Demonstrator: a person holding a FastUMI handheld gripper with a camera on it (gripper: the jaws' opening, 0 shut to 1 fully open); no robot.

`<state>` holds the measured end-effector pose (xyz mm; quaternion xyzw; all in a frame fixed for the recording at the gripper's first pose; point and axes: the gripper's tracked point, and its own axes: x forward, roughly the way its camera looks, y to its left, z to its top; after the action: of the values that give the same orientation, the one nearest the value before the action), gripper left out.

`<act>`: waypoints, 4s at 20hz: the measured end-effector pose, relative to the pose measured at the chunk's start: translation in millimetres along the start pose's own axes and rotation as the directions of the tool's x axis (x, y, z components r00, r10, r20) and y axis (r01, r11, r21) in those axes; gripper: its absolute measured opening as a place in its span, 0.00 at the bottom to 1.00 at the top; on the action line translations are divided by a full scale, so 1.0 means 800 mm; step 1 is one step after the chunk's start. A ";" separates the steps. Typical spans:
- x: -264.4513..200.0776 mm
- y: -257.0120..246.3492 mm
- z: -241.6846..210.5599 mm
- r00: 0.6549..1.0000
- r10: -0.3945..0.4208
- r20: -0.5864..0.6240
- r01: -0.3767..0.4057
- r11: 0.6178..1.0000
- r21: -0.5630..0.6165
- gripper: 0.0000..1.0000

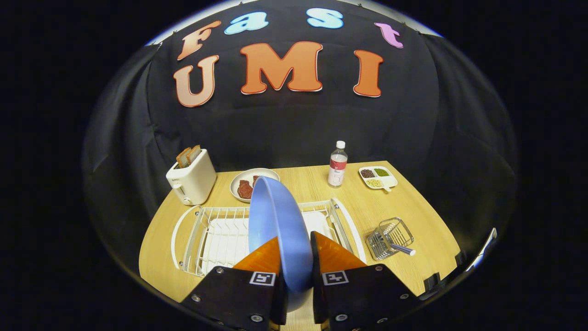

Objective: Take the plate from the dish rack, then take the spoon from the basket and place it into the plate.

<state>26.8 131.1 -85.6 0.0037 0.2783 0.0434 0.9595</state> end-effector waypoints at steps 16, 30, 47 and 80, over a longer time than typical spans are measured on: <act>-0.082 -0.025 -0.217 0.938 0.259 -0.230 -0.127 0.874 0.469 0.23; -0.015 0.016 -0.301 0.850 0.404 -0.338 -0.151 0.802 0.579 0.23; -0.024 -0.141 -0.209 0.975 0.052 -0.216 0.008 0.963 0.270 0.99; 0.118 -0.258 -0.088 0.984 -0.042 0.170 0.058 0.994 -0.090 0.11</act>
<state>85.2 -68.1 -202.0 -0.0450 0.1940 0.0317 0.9795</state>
